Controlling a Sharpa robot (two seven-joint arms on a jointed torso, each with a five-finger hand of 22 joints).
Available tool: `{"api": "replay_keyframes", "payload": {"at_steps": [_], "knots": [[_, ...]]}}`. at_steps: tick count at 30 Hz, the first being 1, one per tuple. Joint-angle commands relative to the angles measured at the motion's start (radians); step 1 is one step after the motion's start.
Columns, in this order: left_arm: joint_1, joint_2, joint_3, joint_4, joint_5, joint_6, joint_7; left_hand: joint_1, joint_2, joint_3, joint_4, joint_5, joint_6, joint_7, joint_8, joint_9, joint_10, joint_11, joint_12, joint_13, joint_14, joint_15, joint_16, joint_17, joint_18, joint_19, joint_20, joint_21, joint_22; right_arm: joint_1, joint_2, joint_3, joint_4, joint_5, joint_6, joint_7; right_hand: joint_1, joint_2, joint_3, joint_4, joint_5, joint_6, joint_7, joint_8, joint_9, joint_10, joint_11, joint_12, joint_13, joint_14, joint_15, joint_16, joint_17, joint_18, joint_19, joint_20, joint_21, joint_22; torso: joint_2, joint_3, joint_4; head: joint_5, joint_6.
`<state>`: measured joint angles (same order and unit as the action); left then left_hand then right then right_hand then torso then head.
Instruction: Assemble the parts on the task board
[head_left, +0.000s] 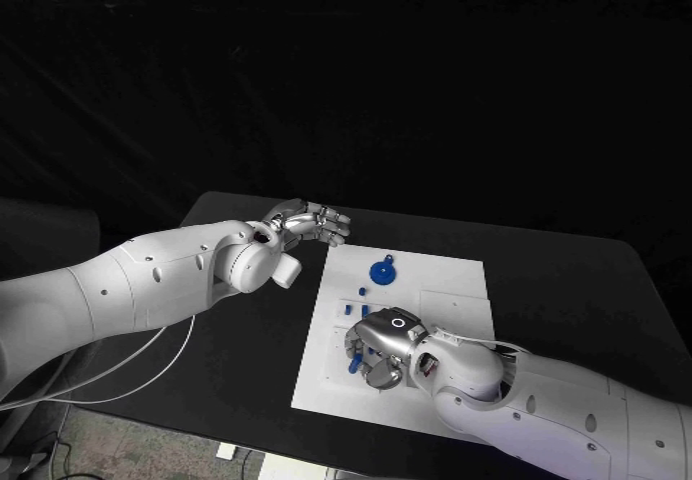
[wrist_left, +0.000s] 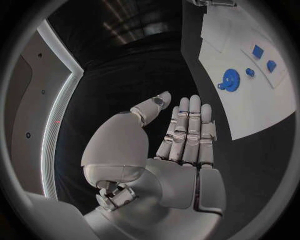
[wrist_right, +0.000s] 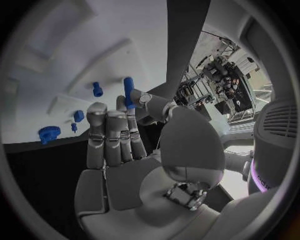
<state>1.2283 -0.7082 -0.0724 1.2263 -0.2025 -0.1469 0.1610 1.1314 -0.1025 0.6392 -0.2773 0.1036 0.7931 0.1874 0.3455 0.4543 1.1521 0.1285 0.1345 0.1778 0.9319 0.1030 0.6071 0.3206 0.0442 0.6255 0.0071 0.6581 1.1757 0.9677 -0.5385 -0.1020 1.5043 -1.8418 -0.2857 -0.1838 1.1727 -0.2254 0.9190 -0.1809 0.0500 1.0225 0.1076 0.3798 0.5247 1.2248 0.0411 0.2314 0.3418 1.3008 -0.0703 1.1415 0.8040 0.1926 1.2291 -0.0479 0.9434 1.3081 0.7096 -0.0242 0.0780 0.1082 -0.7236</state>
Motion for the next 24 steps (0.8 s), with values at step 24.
{"api": "replay_keyframes", "payload": {"at_steps": [24], "knots": [[0.001,0.002,0.001,0.003,0.000,0.014,0.009,-0.002,0.000,-0.004,0.004,-0.005,-0.006,-0.002,0.007,-0.001,-0.008,0.001,-0.007,0.001,0.002,0.002,-0.009,0.004,-0.005,0.004,-0.003,-0.008,0.002,-0.001,0.018,-0.012,-0.006,-0.003,0.025,0.010,-0.027,-0.015,0.004,0.002,0.009,0.000,0.002,-0.005,0.007,0.018,0.000,-0.002,0.015,-0.005,-0.001,-0.007,-0.003,0.069,-0.001,-0.003,0.006,0.019,0.000,0.0006,-0.0010,0.003,-0.011]]}}
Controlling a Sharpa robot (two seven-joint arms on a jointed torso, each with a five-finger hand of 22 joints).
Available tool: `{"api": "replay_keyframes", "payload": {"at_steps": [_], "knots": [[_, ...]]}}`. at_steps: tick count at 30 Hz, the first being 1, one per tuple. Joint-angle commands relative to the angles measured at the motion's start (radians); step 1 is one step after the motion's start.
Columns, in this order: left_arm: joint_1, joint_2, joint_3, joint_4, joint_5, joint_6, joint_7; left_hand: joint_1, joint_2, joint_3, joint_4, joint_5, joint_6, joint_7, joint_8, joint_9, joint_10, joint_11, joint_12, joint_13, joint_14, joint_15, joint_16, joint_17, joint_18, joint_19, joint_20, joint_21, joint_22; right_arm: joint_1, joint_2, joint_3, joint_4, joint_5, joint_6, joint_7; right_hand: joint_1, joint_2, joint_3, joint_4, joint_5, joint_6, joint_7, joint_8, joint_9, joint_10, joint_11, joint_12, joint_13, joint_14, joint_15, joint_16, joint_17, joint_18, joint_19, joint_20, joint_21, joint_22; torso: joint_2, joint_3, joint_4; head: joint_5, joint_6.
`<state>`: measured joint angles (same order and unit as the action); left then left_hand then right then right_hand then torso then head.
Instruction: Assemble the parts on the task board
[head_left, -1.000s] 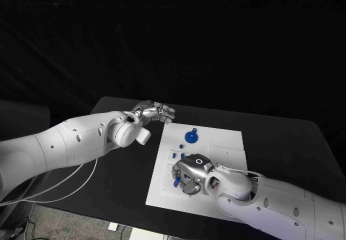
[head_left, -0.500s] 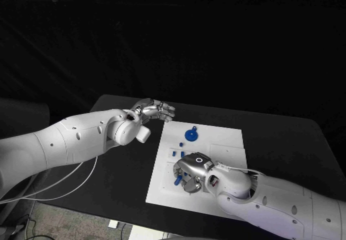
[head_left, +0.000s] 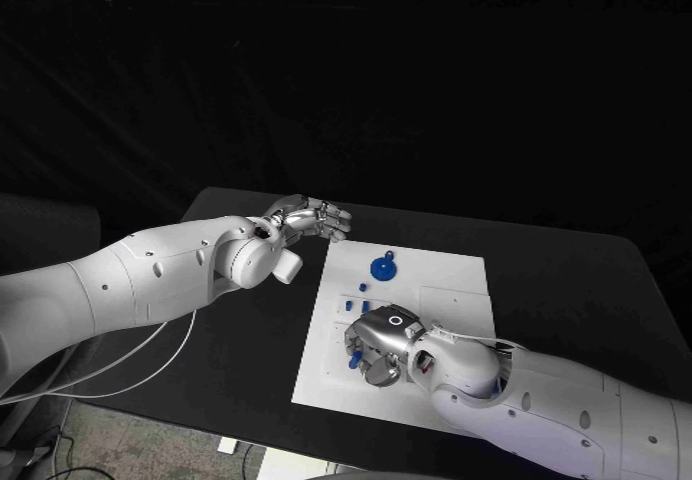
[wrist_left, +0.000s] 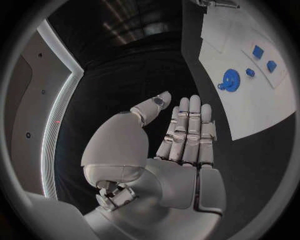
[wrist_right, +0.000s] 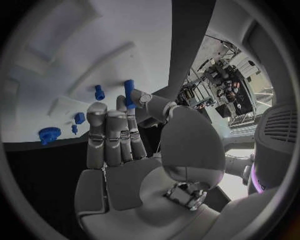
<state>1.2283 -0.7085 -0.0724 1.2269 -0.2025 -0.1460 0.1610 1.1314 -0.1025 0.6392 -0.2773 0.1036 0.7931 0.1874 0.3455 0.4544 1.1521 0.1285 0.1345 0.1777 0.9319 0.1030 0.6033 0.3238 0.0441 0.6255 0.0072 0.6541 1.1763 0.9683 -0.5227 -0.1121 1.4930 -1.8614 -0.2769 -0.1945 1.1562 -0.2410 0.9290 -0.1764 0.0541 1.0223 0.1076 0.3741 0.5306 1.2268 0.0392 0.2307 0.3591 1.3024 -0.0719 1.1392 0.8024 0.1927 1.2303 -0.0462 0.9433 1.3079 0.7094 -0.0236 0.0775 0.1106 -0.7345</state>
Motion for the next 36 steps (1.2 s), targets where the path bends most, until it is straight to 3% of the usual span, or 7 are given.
{"api": "replay_keyframes", "payload": {"at_steps": [1,6,15,21,36], "knots": [[0.001,0.002,0.001,0.002,0.000,0.013,0.009,-0.002,0.000,-0.004,0.004,-0.005,-0.006,-0.002,0.007,-0.001,-0.008,0.001,-0.007,0.001,0.002,0.002,-0.005,0.001,-0.005,0.004,-0.003,-0.004,0.001,-0.001,0.002,-0.002,0.006,0.022,0.016,0.024,-0.018,-0.003,-0.016,-0.002,0.011,0.000,0.002,-0.001,0.002,0.014,0.003,-0.003,0.000,-0.006,0.002,-0.005,-0.002,0.069,-0.002,-0.005,0.006,0.019,0.000,0.0001,-0.0002,0.000,0.000],[0.001,0.003,0.001,0.002,0.000,0.014,0.009,-0.002,0.000,-0.004,0.003,-0.005,-0.006,-0.002,0.007,-0.002,-0.008,0.001,-0.007,0.002,0.003,0.002,-0.005,0.002,-0.005,0.004,-0.003,-0.004,0.002,-0.001,0.005,-0.007,0.008,0.044,0.010,0.039,-0.055,-0.018,-0.075,0.000,0.043,-0.016,0.009,-0.015,0.002,-0.005,0.009,-0.015,0.004,-0.005,0.008,-0.006,-0.002,0.069,0.000,-0.004,0.008,0.018,0.000,-0.0003,0.0000,-0.001,0.000],[0.001,0.002,0.001,0.001,0.000,0.015,0.008,-0.002,0.000,-0.004,0.004,-0.005,-0.006,-0.002,0.007,-0.002,-0.008,0.001,-0.007,0.002,0.003,0.002,-0.006,0.003,-0.005,0.004,-0.002,-0.005,0.002,-0.001,0.006,-0.011,0.004,0.059,-0.004,0.044,-0.070,-0.022,-0.142,-0.007,0.050,-0.044,0.022,-0.037,-0.001,-0.034,0.020,-0.036,0.005,-0.005,0.018,-0.005,-0.001,0.069,-0.002,-0.006,0.006,0.017,0.000,0.0000,-0.0002,-0.001,-0.001],[0.001,0.002,0.001,0.002,0.000,0.015,0.007,-0.003,0.000,-0.005,0.004,-0.005,-0.007,-0.002,0.007,-0.002,-0.009,0.001,-0.007,0.002,0.003,0.002,-0.007,0.003,-0.005,0.004,-0.002,-0.005,0.002,-0.001,0.005,-0.011,0.003,0.066,-0.023,0.044,-0.065,-0.026,-0.157,-0.010,0.029,-0.069,0.034,-0.056,-0.010,-0.054,0.027,-0.050,0.003,-0.006,0.025,-0.004,-0.001,0.069,-0.003,-0.006,0.004,0.016,0.000,0.0001,-0.0005,-0.001,0.000],[0.001,0.001,0.001,0.002,0.000,0.016,0.006,-0.003,0.000,-0.005,0.004,-0.005,-0.007,-0.001,0.007,-0.002,-0.009,0.002,-0.007,0.002,0.003,0.002,-0.008,0.005,-0.005,0.004,-0.002,-0.006,0.003,-0.001,-0.003,-0.011,0.001,0.072,-0.082,0.039,-0.054,-0.037,-0.151,0.000,0.038,-0.084,0.042,-0.069,-0.018,-0.074,0.036,-0.066,-0.004,-0.007,0.033,-0.004,-0.001,0.069,-0.004,-0.007,-0.001,0.015,0.000,0.0007,-0.0004,-0.003,0.002]]}}
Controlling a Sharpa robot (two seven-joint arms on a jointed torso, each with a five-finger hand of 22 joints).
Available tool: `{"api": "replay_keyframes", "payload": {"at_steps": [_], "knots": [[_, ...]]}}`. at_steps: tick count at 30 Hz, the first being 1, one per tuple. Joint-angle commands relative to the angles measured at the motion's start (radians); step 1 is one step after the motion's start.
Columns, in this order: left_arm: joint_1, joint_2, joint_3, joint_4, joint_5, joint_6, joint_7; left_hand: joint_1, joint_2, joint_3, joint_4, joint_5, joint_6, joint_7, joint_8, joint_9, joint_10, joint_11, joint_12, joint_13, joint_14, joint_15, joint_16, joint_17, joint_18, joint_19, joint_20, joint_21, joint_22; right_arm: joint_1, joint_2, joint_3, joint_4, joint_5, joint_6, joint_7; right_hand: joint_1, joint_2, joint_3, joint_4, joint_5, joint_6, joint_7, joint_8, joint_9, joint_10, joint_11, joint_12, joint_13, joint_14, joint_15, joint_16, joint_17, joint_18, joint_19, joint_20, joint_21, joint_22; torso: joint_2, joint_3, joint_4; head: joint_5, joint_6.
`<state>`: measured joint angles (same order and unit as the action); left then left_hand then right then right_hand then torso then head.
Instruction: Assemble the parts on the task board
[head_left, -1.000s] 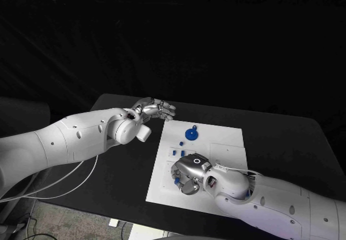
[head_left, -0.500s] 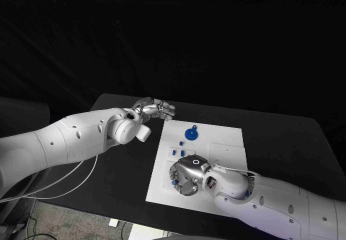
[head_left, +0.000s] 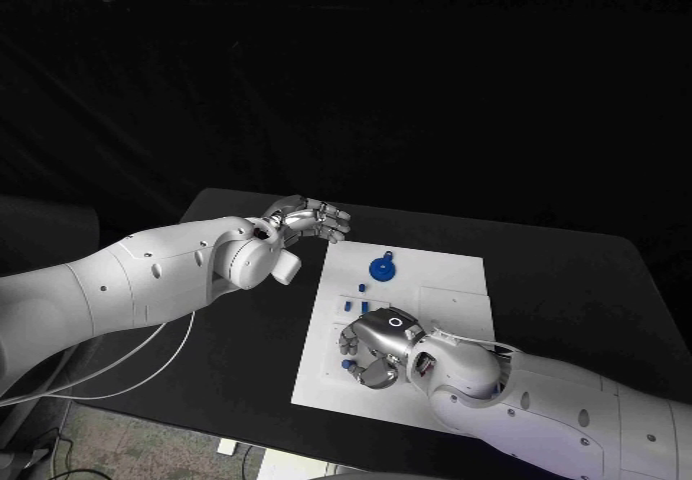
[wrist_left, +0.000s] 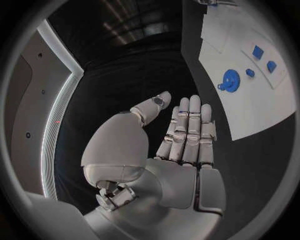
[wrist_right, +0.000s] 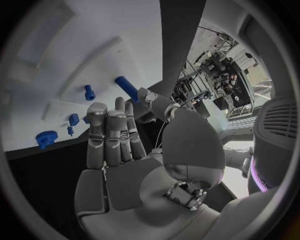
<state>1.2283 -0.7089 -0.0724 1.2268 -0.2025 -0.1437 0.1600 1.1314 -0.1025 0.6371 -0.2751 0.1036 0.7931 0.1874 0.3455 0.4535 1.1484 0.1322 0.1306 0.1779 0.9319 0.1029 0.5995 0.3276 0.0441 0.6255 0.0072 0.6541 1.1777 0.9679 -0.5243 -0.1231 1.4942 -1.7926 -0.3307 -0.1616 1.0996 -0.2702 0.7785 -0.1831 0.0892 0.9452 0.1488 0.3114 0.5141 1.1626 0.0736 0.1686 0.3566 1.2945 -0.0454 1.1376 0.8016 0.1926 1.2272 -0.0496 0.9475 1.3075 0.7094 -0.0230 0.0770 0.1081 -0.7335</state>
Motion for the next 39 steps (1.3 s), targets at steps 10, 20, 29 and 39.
{"api": "replay_keyframes", "payload": {"at_steps": [10,20,29,39], "knots": [[0.001,0.000,0.001,0.002,0.000,0.015,0.006,-0.002,-0.001,-0.003,0.001,-0.006,-0.008,-0.001,0.007,-0.001,-0.006,-0.002,-0.003,0.002,0.003,0.002,-0.005,0.003,-0.005,0.004,-0.002,-0.006,0.002,-0.001,-0.006,0.000,0.000,0.017,-0.011,0.013,0.005,-0.014,0.000,0.007,0.005,-0.010,0.003,-0.009,-0.003,-0.014,0.004,-0.008,-0.003,0.000,0.009,-0.003,-0.001,0.069,-0.002,-0.004,-0.007,0.015,0.000,-0.0004,0.0004,-0.002,0.001],[0.001,0.000,0.001,0.002,0.000,0.018,0.006,-0.002,-0.001,-0.003,0.001,-0.006,-0.008,-0.001,0.007,-0.001,-0.006,-0.002,-0.003,0.002,0.003,0.002,-0.006,0.003,-0.005,0.004,-0.002,-0.006,0.002,-0.001,-0.005,0.000,0.001,0.035,0.026,0.031,-0.002,-0.014,-0.036,-0.010,0.041,-0.015,0.005,-0.013,-0.007,-0.037,0.014,-0.027,-0.015,-0.008,0.019,-0.002,0.000,0.069,-0.010,-0.001,-0.009,0.018,0.000,-0.0006,0.0005,-0.002,0.000],[0.001,0.000,0.001,0.003,0.000,0.018,0.007,-0.002,-0.001,-0.003,0.001,-0.006,-0.008,-0.001,0.007,-0.001,-0.006,-0.002,-0.003,0.002,0.003,0.002,-0.006,0.004,-0.005,0.004,-0.002,-0.007,0.002,-0.001,0.007,0.000,-0.003,0.035,0.036,0.028,-0.004,-0.003,-0.074,-0.031,0.025,-0.023,0.009,-0.021,-0.015,-0.057,0.024,-0.043,-0.033,-0.020,0.029,0.000,0.001,0.069,-0.027,0.004,-0.013,0.019,0.000,-0.0008,0.0006,-0.002,0.000],[0.001,0.000,0.001,0.002,0.000,0.020,0.006,-0.002,0.000,-0.003,0.002,-0.006,-0.008,-0.001,0.007,-0.001,-0.005,-0.002,-0.003,0.002,0.004,0.002,-0.007,0.006,-0.005,0.004,-0.002,-0.007,0.003,-0.001,0.025,-0.016,-0.021,0.024,0.038,0.033,0.037,0.024,0.037,0.008,-0.039,0.014,-0.004,-0.007,-0.022,-0.046,0.022,-0.041,-0.045,-0.022,0.027,0.003,-0.001,0.069,-0.028,0.009,-0.015,0.019,0.001,-0.0004,0.0018,-0.002,-0.002]]}}
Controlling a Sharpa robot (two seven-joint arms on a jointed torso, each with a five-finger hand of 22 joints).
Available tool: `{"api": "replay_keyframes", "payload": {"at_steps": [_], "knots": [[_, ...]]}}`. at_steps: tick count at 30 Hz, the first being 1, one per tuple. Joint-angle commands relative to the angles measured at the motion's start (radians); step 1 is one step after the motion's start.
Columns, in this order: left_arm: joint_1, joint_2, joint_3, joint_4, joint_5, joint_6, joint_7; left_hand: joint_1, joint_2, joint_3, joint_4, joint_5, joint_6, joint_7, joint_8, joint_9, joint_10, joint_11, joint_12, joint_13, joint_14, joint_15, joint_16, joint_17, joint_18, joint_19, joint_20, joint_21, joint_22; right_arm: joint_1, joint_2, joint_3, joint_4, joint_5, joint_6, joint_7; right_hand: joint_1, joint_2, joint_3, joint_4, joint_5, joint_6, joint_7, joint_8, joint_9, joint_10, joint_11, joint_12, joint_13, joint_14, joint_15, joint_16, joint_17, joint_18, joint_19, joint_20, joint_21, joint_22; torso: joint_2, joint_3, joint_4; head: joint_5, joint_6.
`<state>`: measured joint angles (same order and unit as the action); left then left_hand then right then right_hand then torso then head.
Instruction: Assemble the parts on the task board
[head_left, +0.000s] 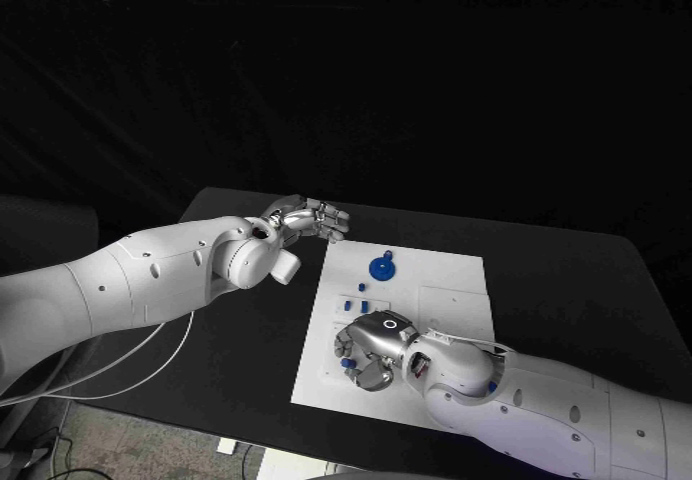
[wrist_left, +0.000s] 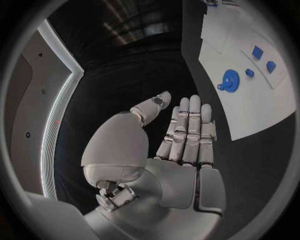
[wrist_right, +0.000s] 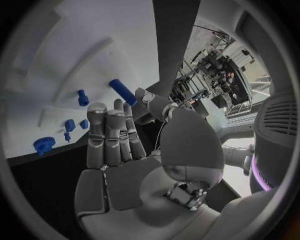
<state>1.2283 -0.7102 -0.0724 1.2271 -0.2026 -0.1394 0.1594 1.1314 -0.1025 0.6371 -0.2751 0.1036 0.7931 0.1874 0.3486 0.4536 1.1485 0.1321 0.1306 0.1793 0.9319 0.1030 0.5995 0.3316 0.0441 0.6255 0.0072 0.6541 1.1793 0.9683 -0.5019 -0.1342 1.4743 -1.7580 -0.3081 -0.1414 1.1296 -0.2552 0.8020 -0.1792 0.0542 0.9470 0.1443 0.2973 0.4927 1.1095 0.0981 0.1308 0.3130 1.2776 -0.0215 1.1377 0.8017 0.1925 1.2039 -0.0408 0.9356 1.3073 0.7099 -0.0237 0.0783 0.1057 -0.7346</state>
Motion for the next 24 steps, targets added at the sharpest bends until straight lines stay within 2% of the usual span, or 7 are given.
{"api": "replay_keyframes", "payload": {"at_steps": [1,8,19,24], "knots": [[0.001,0.001,0.001,0.001,0.000,0.016,0.007,-0.002,0.000,-0.003,0.002,-0.006,-0.008,-0.001,0.004,-0.001,-0.006,-0.002,-0.003,0.001,0.004,0.002,-0.007,0.002,-0.005,0.004,-0.002,-0.007,0.001,-0.001,0.002,-0.006,-0.001,-0.012,0.011,0.012,0.009,0.015,0.022,0.007,-0.005,0.016,-0.002,0.010,0.000,0.011,-0.003,-0.001,-0.001,-0.005,0.003,0.003,-0.001,0.069,-0.005,-0.001,-0.003,0.019,0.000,0.0004,0.0005,0.002,-0.002],[0.001,0.001,0.001,0.001,0.000,0.018,0.005,-0.003,0.000,-0.003,0.002,-0.006,-0.009,-0.001,0.004,-0.002,-0.005,-0.002,-0.003,0.001,0.004,0.002,-0.007,0.003,-0.006,0.004,-0.002,-0.007,0.002,-0.001,-0.002,-0.007,-0.001,-0.016,-0.011,0.007,0.012,0.047,0.065,0.026,-0.005,0.047,-0.016,0.027,0.007,0.038,-0.013,0.013,0.003,-0.006,-0.007,0.005,0.000,0.069,-0.004,-0.002,0.000,0.020,0.000,0.0005,-0.0009,0.003,-0.004],[0.001,-0.001,0.001,0.000,0.000,0.019,0.004,-0.004,0.000,-0.004,0.003,-0.007,-0.009,-0.001,0.004,-0.002,-0.006,-0.002,-0.004,0.001,0.004,0.002,-0.008,0.004,-0.006,0.004,-0.002,-0.008,0.002,-0.001,-0.015,-0.007,-0.003,-0.020,-0.036,-0.003,0.004,0.033,0.078,0.025,-0.005,0.051,-0.018,0.030,0.009,0.044,-0.016,0.016,0.002,-0.005,-0.010,0.006,-0.001,0.069,-0.002,-0.003,0.004,0.020,0.000,0.0010,-0.0015,0.004,-0.003],[0.001,-0.001,0.001,0.001,0.000,0.020,0.003,-0.004,0.000,-0.004,0.003,-0.007,-0.009,-0.001,0.004,-0.002,-0.006,-0.002,-0.004,0.001,0.004,0.002,-0.008,0.004,-0.006,0.004,-0.002,-0.008,0.002,-0.001,-0.015,-0.007,-0.004,-0.008,-0.029,0.003,0.001,0.021,0.080,0.023,-0.005,0.046,-0.016,0.027,0.008,0.041,-0.015,0.015,0.000,-0.005,-0.009,0.005,-0.001,0.069,-0.001,-0.004,0.005,0.019,0.000,0.0010,-0.0013,0.004,-0.003]]}}
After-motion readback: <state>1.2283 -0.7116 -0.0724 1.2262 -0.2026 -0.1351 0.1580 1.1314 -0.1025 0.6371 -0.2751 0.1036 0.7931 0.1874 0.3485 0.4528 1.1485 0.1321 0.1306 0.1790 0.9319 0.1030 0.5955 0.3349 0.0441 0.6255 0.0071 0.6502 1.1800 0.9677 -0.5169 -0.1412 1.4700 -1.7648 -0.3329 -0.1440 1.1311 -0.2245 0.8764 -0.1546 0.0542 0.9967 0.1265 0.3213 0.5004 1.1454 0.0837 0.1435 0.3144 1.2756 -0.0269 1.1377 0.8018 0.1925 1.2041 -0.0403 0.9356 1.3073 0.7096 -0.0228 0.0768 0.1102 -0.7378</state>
